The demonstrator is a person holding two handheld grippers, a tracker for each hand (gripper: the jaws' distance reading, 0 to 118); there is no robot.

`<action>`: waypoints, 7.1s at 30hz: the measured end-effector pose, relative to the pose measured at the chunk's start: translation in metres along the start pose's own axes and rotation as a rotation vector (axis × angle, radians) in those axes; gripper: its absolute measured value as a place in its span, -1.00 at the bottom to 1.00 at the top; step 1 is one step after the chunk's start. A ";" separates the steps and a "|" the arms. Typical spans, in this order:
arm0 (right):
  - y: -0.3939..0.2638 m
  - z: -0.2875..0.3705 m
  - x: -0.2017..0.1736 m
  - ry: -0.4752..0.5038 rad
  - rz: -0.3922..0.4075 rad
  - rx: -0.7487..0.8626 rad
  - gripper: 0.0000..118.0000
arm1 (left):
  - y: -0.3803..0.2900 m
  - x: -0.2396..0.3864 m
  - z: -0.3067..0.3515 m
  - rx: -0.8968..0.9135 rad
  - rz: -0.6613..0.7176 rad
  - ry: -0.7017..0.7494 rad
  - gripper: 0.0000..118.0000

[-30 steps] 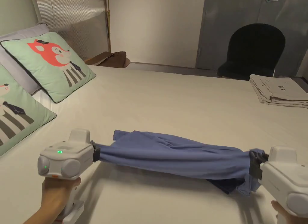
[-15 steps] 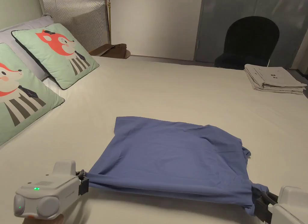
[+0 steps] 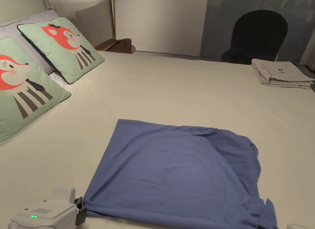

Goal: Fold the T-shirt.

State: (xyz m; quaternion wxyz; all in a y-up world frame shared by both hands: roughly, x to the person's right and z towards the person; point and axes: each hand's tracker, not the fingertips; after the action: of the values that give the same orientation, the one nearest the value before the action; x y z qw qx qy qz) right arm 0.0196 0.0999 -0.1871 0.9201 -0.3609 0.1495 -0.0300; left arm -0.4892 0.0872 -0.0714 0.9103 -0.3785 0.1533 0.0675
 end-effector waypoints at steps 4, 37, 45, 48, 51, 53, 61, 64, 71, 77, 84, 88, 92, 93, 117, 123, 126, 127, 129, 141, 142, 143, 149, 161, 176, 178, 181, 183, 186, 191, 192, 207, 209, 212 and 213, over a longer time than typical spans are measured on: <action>-0.010 -0.012 -0.002 -0.029 0.002 -0.066 -0.95 | -0.004 -0.001 -0.004 -0.017 0.018 0.003 -0.93; 0.111 0.082 -0.099 -0.172 0.212 0.637 -1.00 | 0.107 0.097 0.100 0.601 -0.002 -0.040 -1.00; 0.111 0.084 -0.098 -0.167 0.222 0.638 -1.00 | 0.097 0.080 0.082 0.430 -0.026 -0.055 -1.00; 0.110 0.082 -0.096 -0.165 0.219 0.630 -1.00 | 0.084 0.063 0.069 0.305 -0.020 -0.046 -1.00; 0.108 0.080 -0.093 -0.166 0.220 0.615 -1.00 | 0.068 0.042 0.056 0.176 0.020 -0.058 -1.00; 0.106 0.078 -0.090 -0.164 0.218 0.602 -1.00 | 0.057 0.030 0.049 0.121 0.047 -0.056 -0.98; 0.101 0.072 -0.083 -0.180 0.221 0.569 -1.00 | 0.014 0.016 0.031 -0.036 0.074 -0.040 0.84; 0.097 0.070 -0.080 -0.188 0.216 0.556 -1.00 | -0.004 0.018 0.018 -0.081 0.031 0.001 0.76; 0.086 0.069 -0.063 -0.211 0.201 0.514 -1.00 | -0.022 0.026 0.011 -0.021 -0.032 -0.001 -0.89; 0.060 0.061 -0.037 -0.236 0.132 0.405 -1.00 | -0.017 0.024 0.019 -0.028 -0.015 -0.026 -0.91; 0.014 0.031 -0.015 -0.207 0.047 0.113 0.76 | -0.010 0.024 0.024 -0.022 -0.013 -0.038 -0.91; -0.006 0.019 -0.017 -0.166 0.027 0.034 0.78 | -0.009 0.023 0.026 -0.016 -0.013 -0.040 -0.91; -0.016 0.010 -0.024 -0.147 0.062 0.007 0.21 | -0.008 0.023 0.028 -0.016 -0.013 -0.040 -0.91; -0.016 0.009 -0.024 -0.141 0.062 -0.001 -0.25 | -0.009 0.023 0.028 -0.014 -0.014 -0.037 -0.91; 0.097 -0.015 -0.042 -0.146 0.167 0.219 -0.95 | 0.085 0.015 0.008 0.042 0.128 -0.065 -0.91; 0.126 -0.066 -0.040 -0.189 0.214 0.171 -0.95 | 0.121 0.023 -0.038 -0.016 0.081 -0.016 -0.91; 0.137 -0.096 -0.036 -0.197 0.219 0.122 -0.95 | 0.135 0.026 -0.064 -0.051 0.078 -0.024 -0.91; 0.139 -0.107 -0.034 -0.197 0.206 0.100 -0.95 | 0.138 0.027 -0.073 -0.062 0.077 -0.022 -0.91; 0.142 -0.128 -0.031 -0.203 0.194 0.069 -0.95 | 0.143 0.031 -0.089 -0.083 0.065 -0.016 -0.91; 0.139 -0.153 -0.025 -0.211 0.176 -0.030 -0.90 | 0.140 0.034 -0.115 -0.168 0.091 0.006 -0.73; 0.142 -0.147 -0.025 -0.207 0.163 -0.020 -0.78 | 0.143 0.035 -0.110 -0.168 0.117 0.011 -0.48; 0.146 -0.137 -0.028 -0.204 0.146 0.006 -0.37 | 0.146 0.035 -0.105 -0.153 0.148 0.008 0.04; 0.164 -0.059 -0.047 -0.122 0.127 0.256 0.81 | 0.167 0.048 -0.028 0.115 0.227 -0.129 0.71; 0.145 0.073 -0.093 -0.153 0.199 0.652 0.58 | 0.155 0.098 0.102 0.655 0.053 -0.047 0.69; 0.135 0.092 -0.100 -0.144 0.238 0.713 -1.00 | 0.145 0.097 0.104 0.645 -0.039 -0.105 -1.00; 0.135 0.090 -0.099 -0.144 0.232 0.707 -1.00 | 0.148 0.094 0.094 0.559 -0.052 -0.081 -1.00; 0.134 0.086 -0.095 -0.142 0.221 0.690 -1.00 | 0.152 0.084 0.064 0.324 -0.028 -0.100 -1.00; 0.133 0.081 -0.093 -0.146 0.221 0.672 -1.00 | 0.150 0.069 0.039 0.201 0.008 -0.154 -1.00; 0.132 0.074 -0.090 -0.148 0.213 0.646 -1.00 | 0.142 0.057 0.012 0.085 0.043 -0.157 -0.99; 0.131 0.058 -0.084 -0.165 0.212 0.602 -1.00 | 0.127 0.037 -0.028 -0.031 0.060 -0.104 -0.07; 0.132 0.055 -0.083 -0.167 0.211 0.594 -1.00 | 0.124 0.035 -0.034 -0.060 0.063 -0.099 -0.07; 0.127 0.020 -0.067 -0.189 0.196 0.484 -1.00 | 0.102 0.037 -0.088 -0.151 -0.016 -0.053 -0.87; 0.125 0.014 -0.058 -0.196 0.158 0.436 -0.99 | 0.104 0.037 -0.088 -0.149 -0.023 -0.051 -0.87; 0.119 -0.007 -0.039 -0.212 0.097 0.282 -0.13 | 0.107 0.034 -0.079 -0.120 -0.023 -0.049 -0.87; 0.115 -0.018 -0.032 -0.208 0.070 0.232 0.30 | 0.110 0.033 -0.076 -0.113 -0.024 -0.056 -0.87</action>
State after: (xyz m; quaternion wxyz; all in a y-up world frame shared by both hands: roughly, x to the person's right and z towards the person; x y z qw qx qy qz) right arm -0.0221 0.1782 -0.2688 0.9665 -0.2482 0.0611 0.0225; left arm -0.5015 0.1108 -0.2061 0.8921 -0.4291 0.1193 0.0758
